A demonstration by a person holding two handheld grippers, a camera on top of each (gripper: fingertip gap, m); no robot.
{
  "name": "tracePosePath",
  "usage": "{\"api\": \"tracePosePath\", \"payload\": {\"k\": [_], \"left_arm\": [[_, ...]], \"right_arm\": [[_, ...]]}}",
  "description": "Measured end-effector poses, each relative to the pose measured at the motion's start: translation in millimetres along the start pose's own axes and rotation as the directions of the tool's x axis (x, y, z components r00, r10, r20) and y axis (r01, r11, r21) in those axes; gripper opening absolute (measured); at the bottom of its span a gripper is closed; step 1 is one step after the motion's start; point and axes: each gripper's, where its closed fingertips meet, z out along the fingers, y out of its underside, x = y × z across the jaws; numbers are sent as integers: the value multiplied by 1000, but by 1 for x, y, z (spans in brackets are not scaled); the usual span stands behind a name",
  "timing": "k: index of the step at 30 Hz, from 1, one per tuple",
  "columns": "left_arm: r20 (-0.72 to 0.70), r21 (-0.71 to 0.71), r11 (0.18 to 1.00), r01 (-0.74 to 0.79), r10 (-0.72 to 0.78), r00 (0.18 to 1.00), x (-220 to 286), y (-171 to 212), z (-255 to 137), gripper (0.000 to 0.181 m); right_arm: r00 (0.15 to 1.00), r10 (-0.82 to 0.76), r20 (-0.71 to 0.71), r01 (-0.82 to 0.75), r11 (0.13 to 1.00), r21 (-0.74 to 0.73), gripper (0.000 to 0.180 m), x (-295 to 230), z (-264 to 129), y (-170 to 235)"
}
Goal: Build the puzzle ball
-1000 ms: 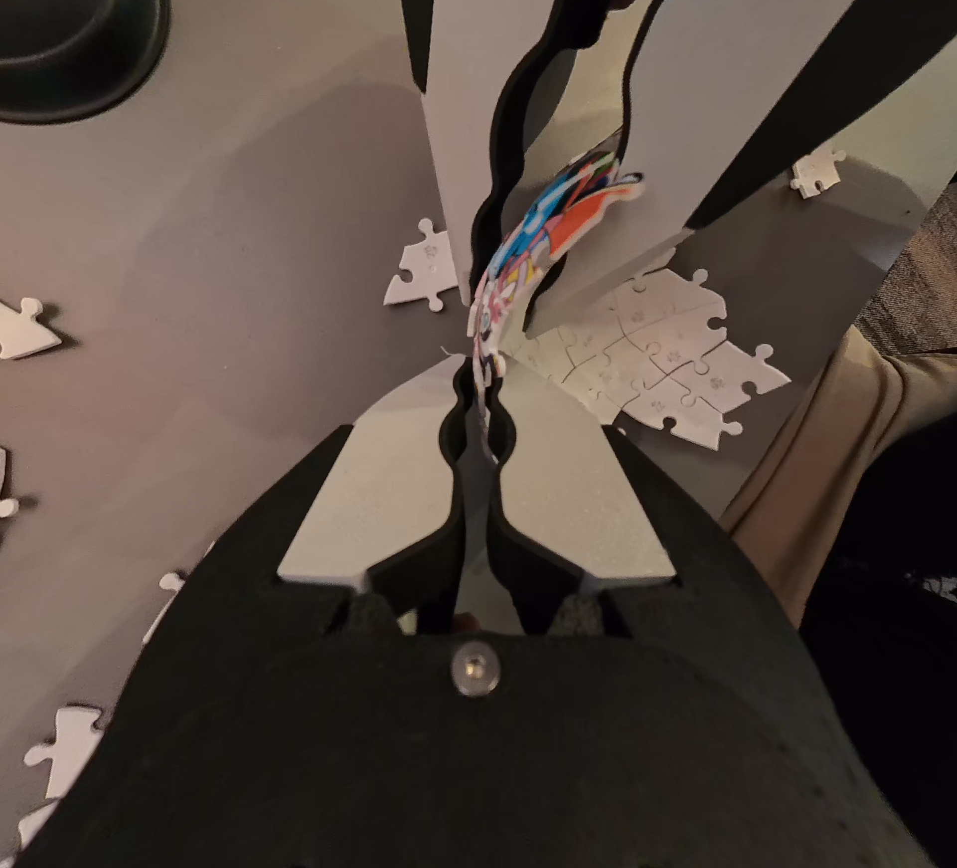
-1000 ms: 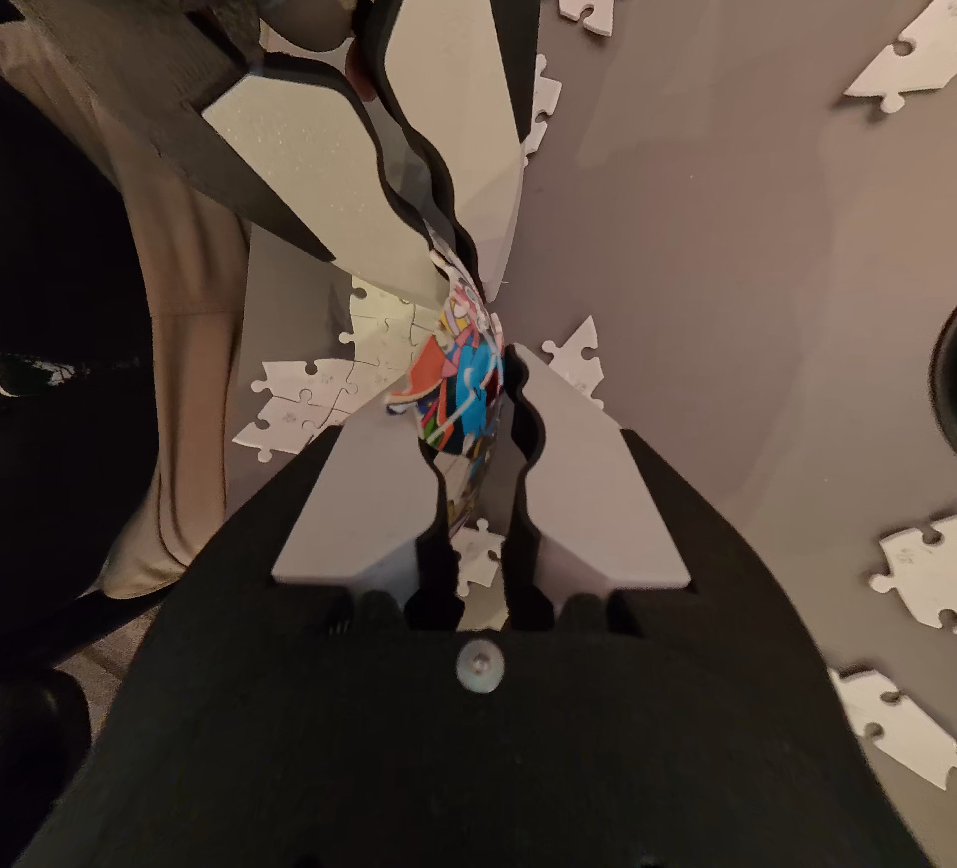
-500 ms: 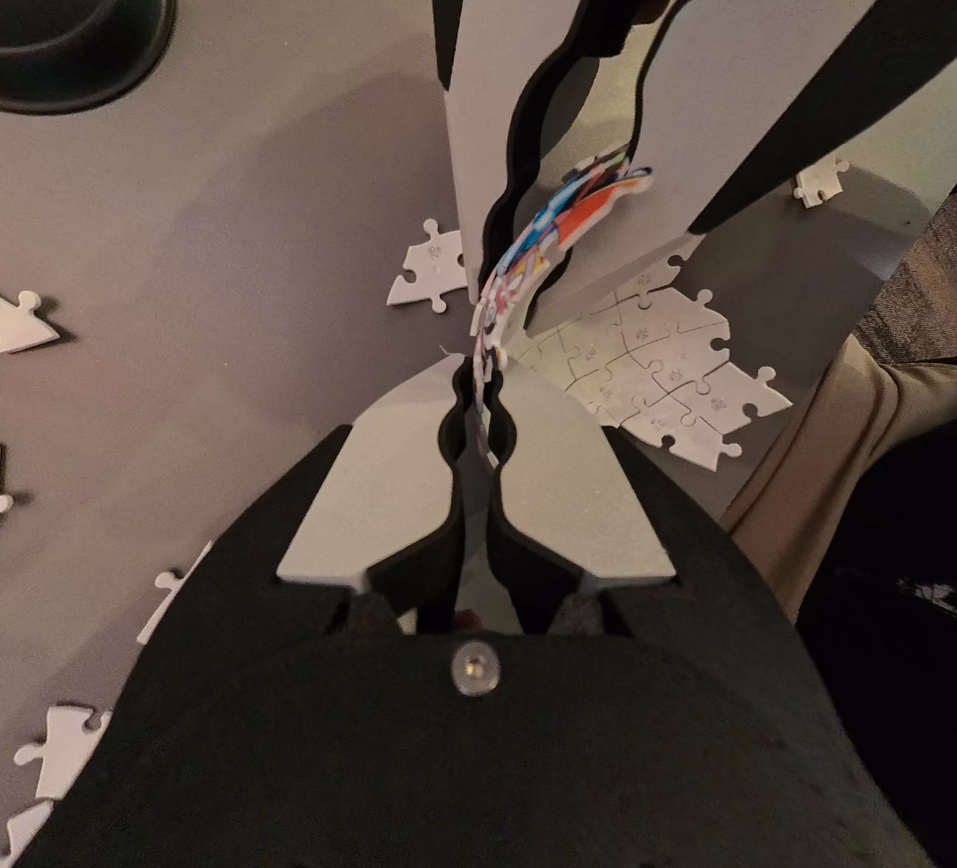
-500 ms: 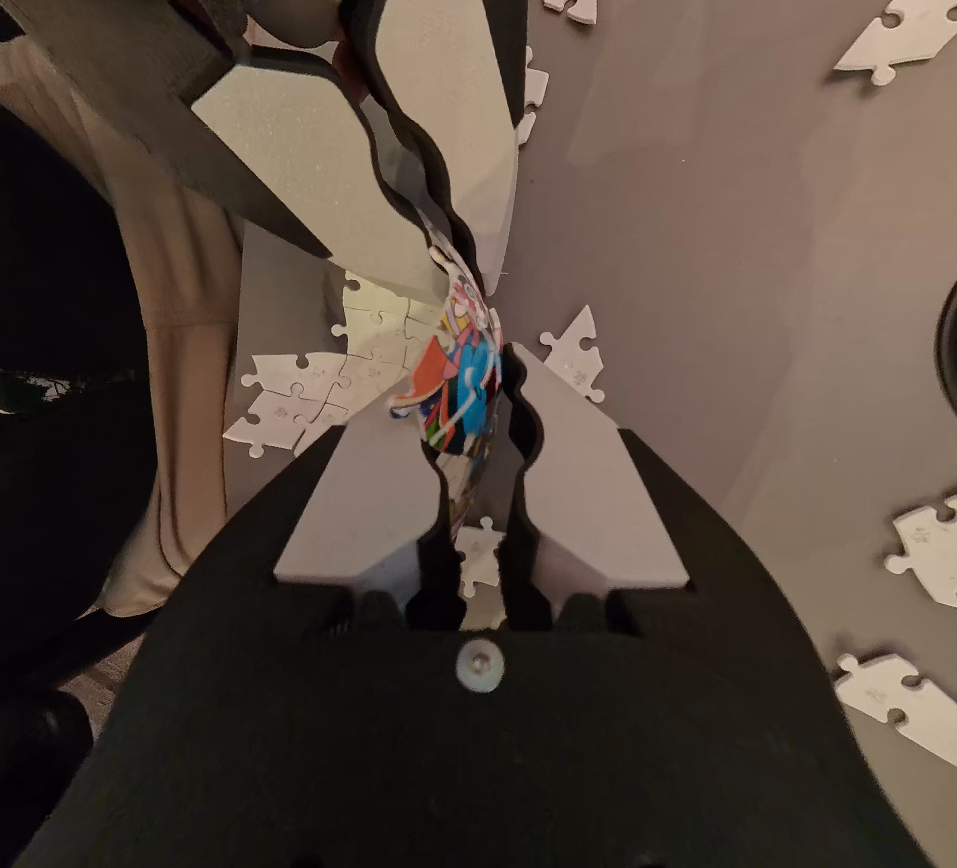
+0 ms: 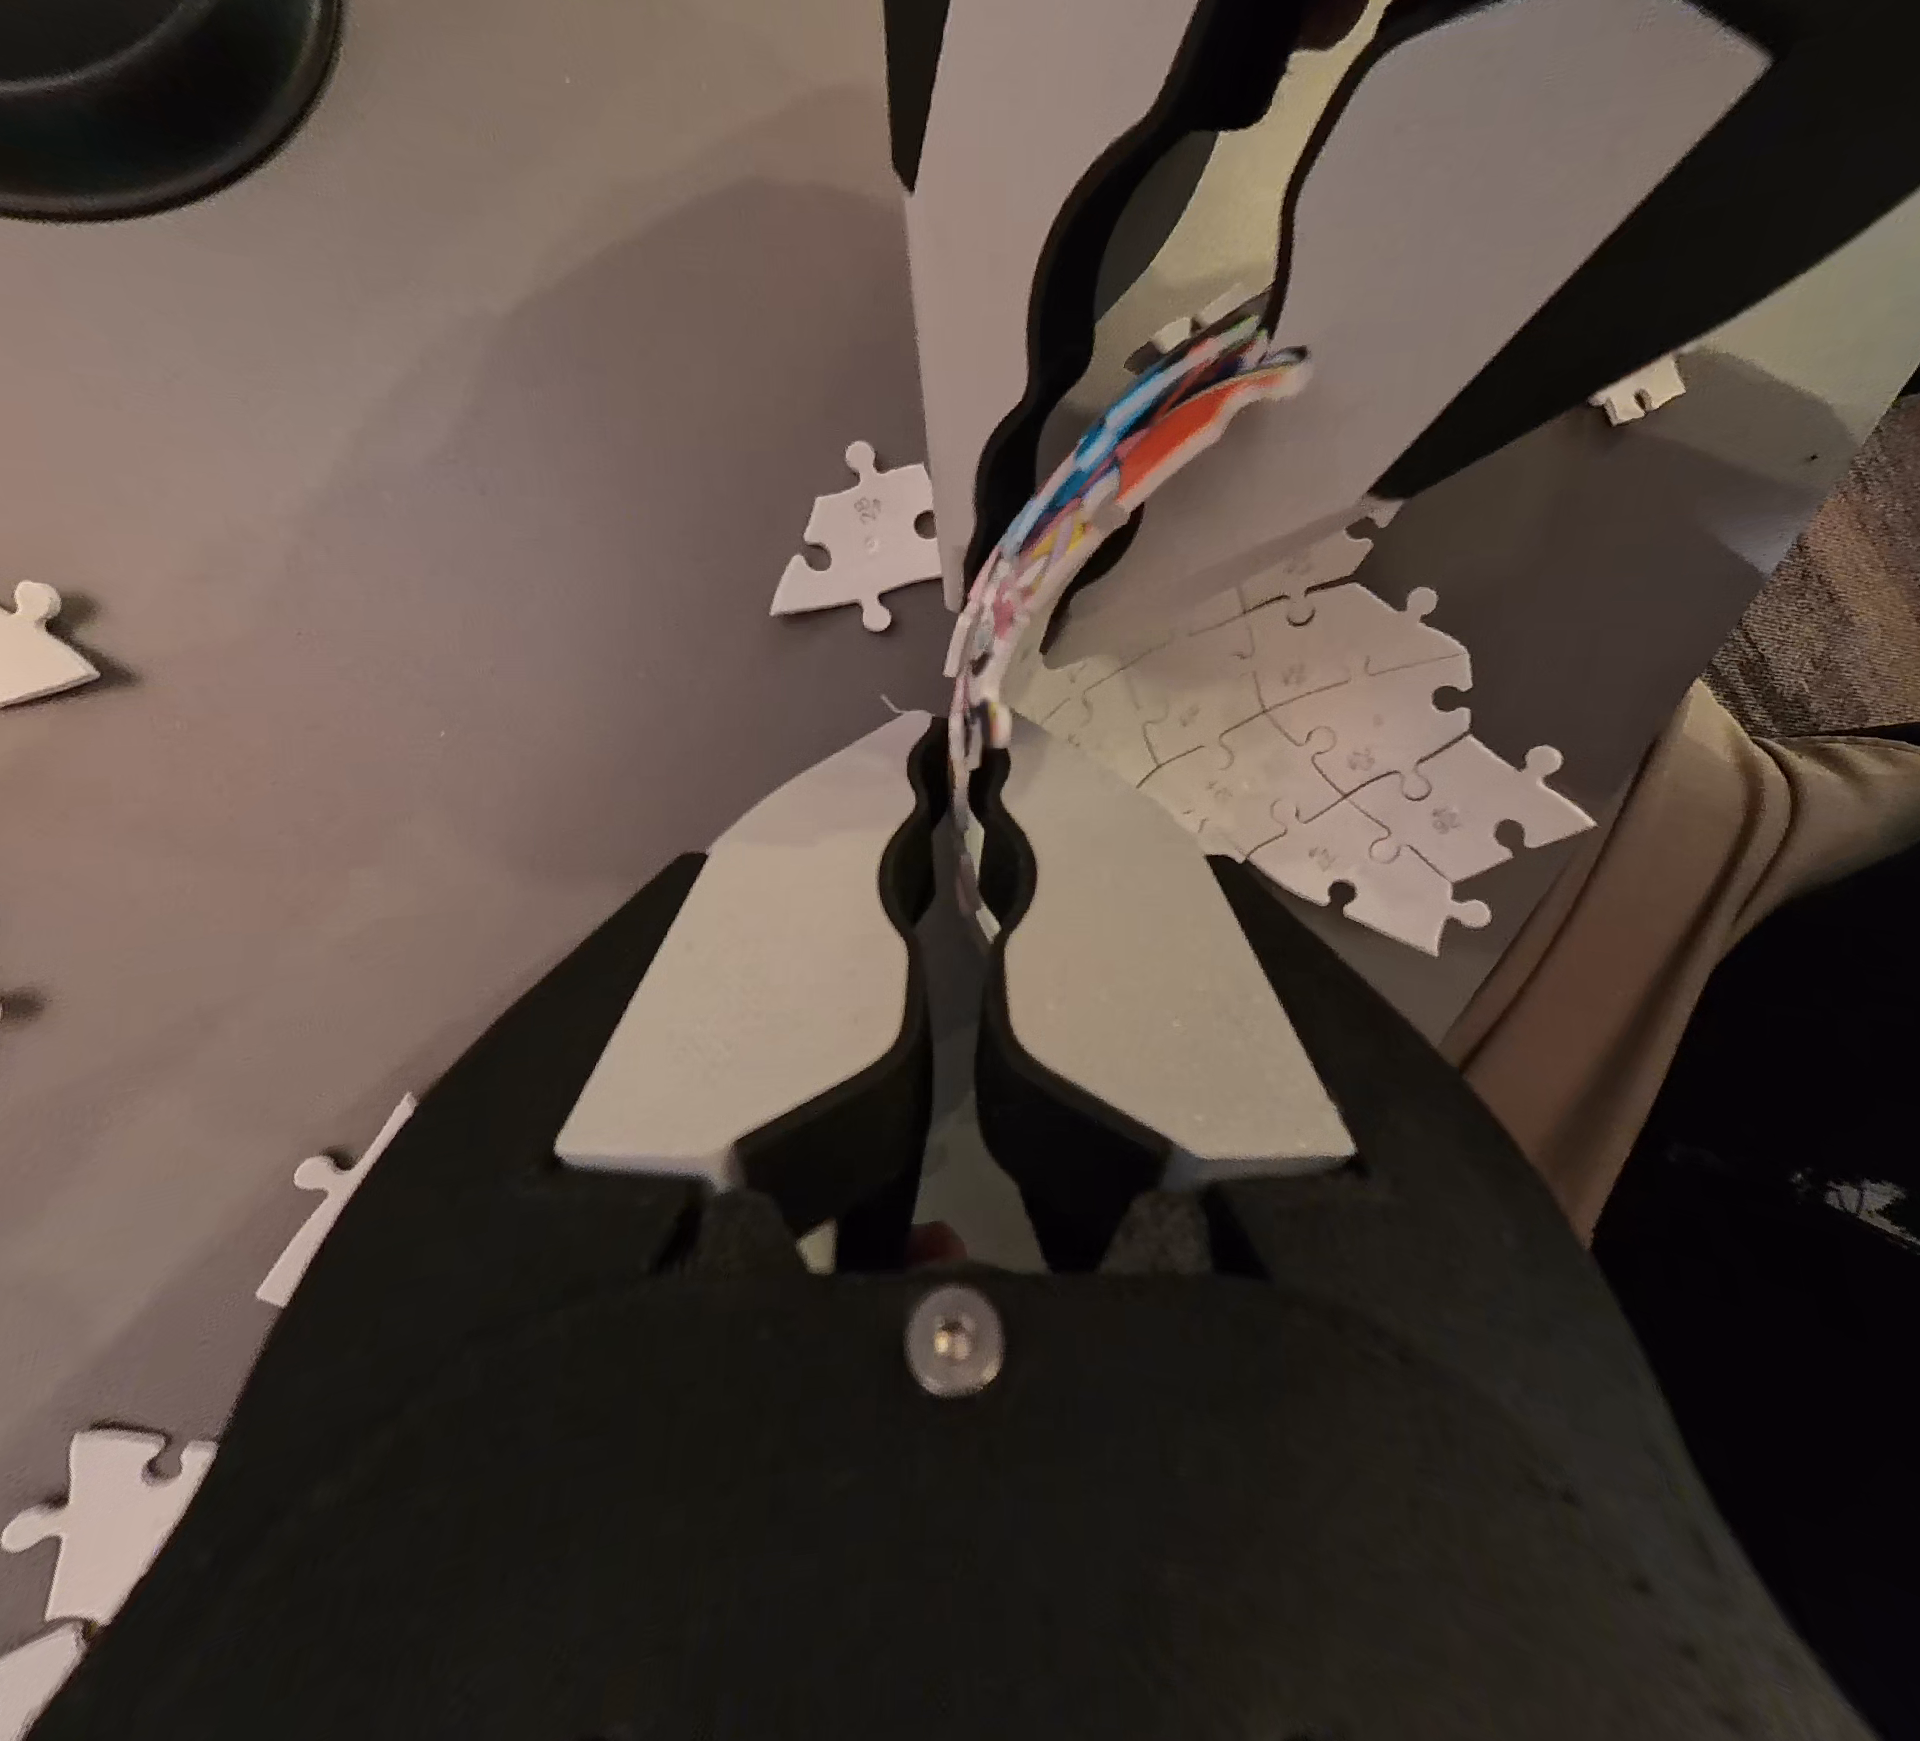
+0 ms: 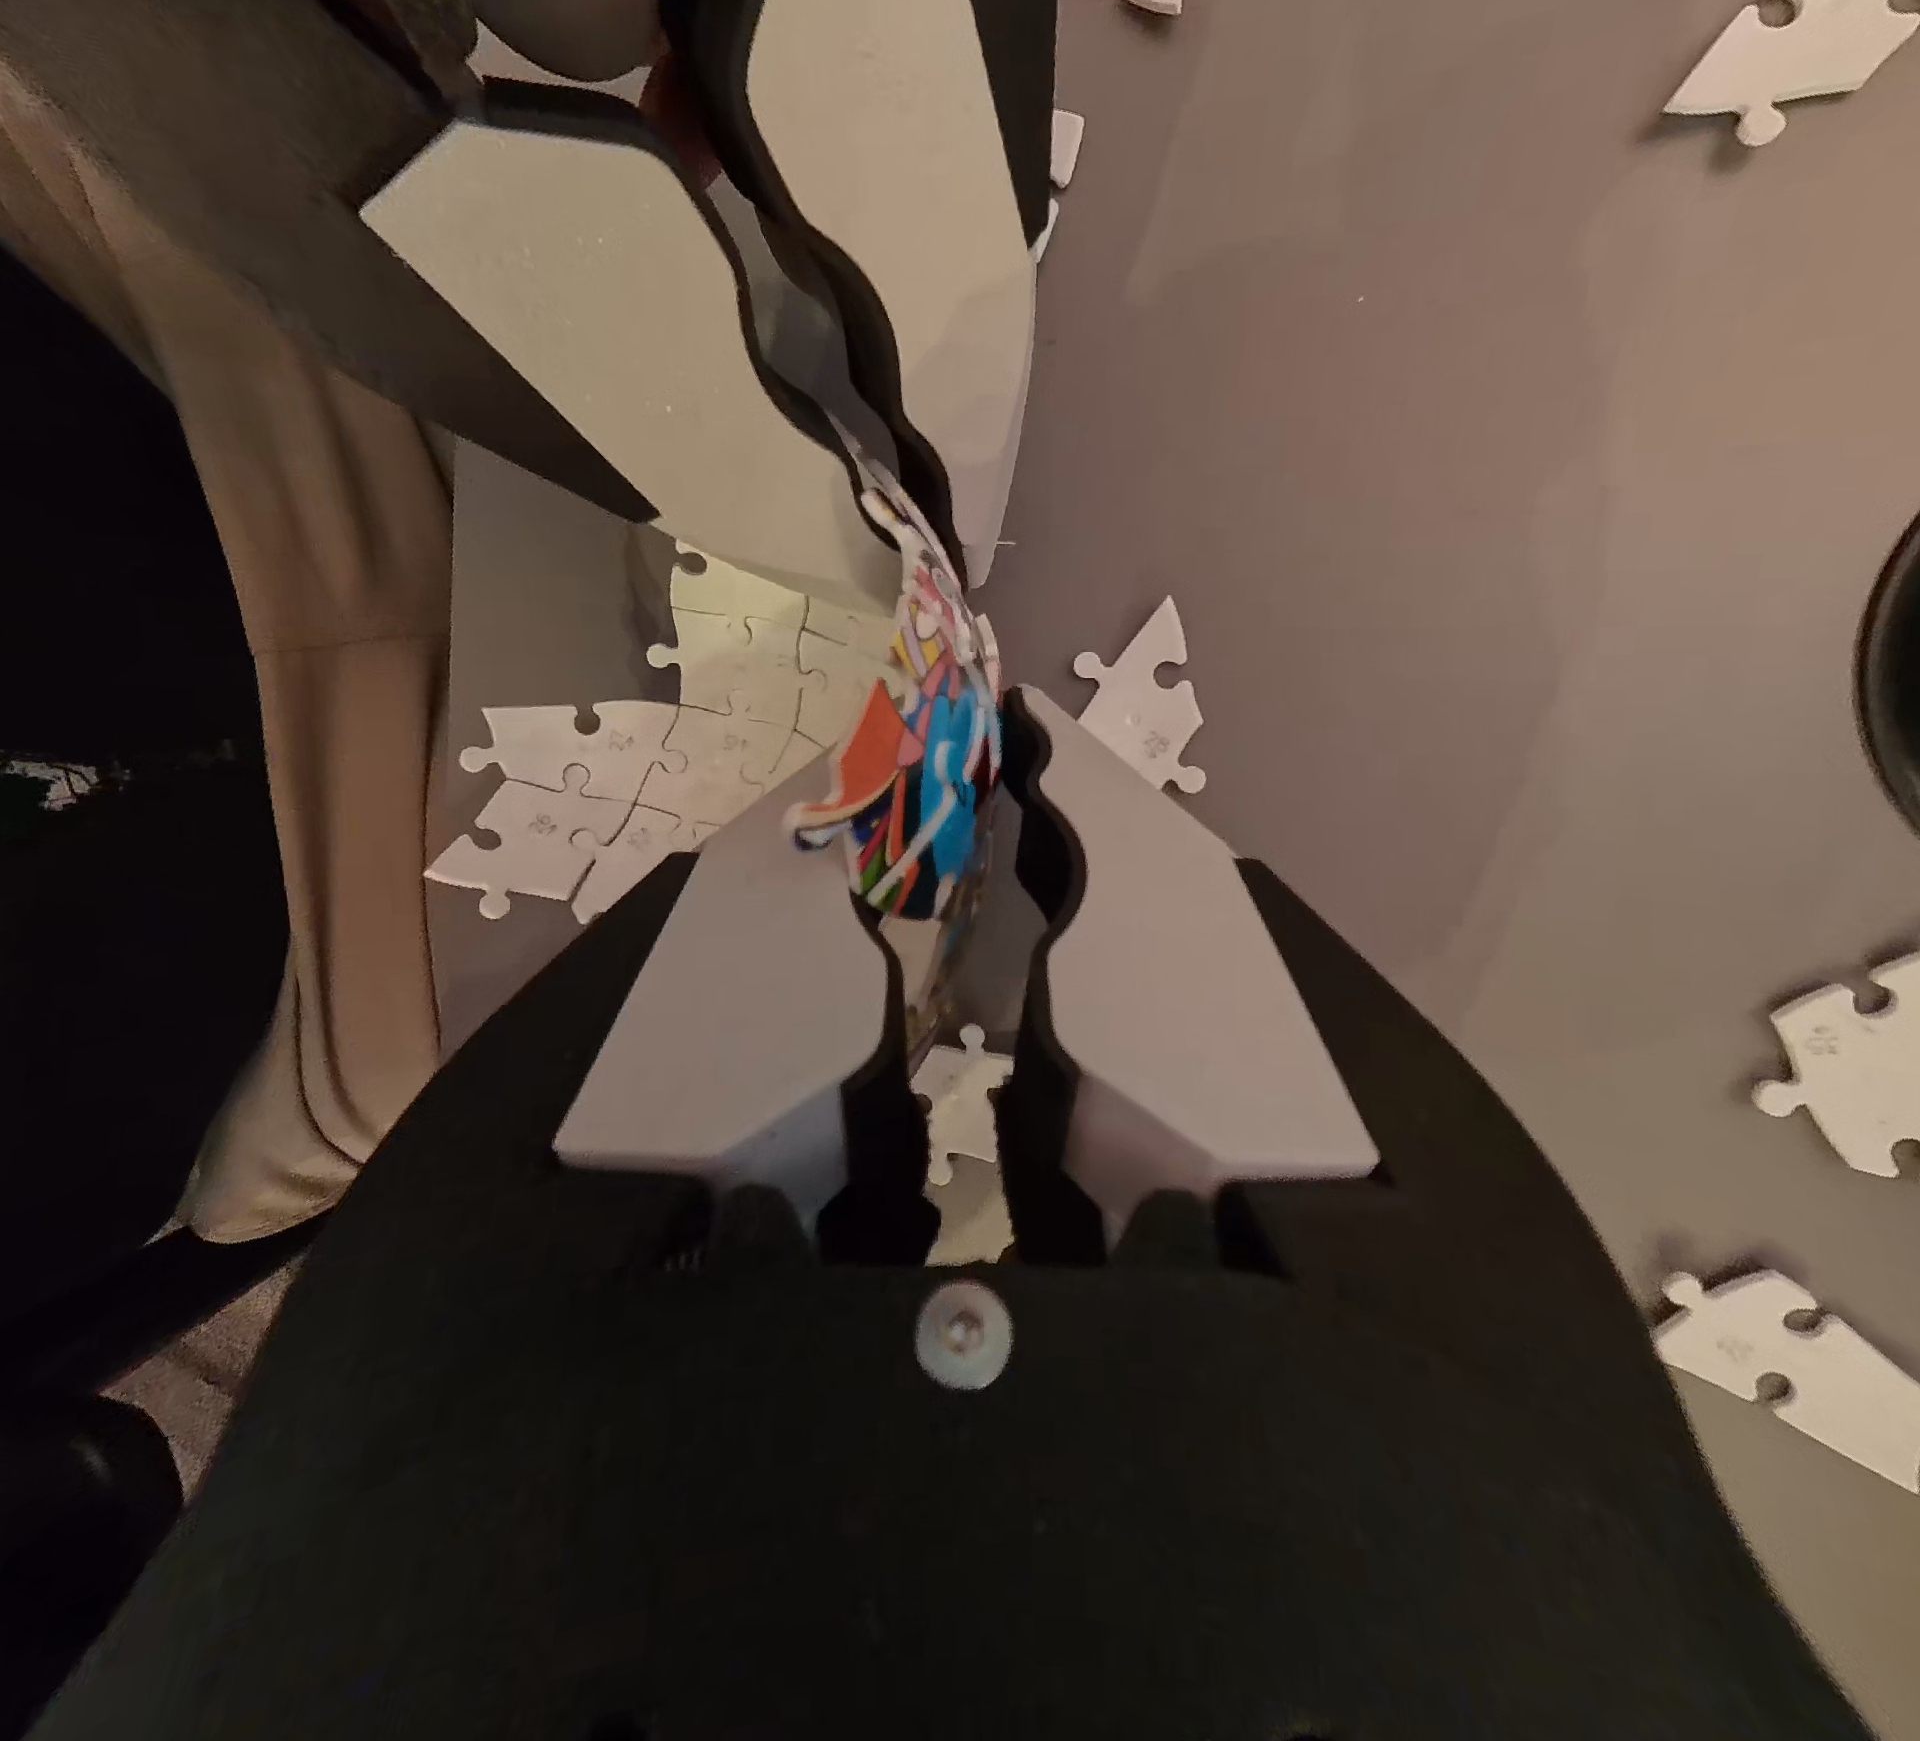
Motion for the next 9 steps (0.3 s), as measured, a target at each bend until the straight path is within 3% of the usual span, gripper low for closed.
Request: {"api": "tracePosePath", "payload": {"k": [9], "left_arm": [[-19, 20, 1000, 20, -19, 1000, 2, -1, 1, 3]], "right_arm": [[999, 52, 2, -52, 998, 38, 8, 2, 0, 0]]}}
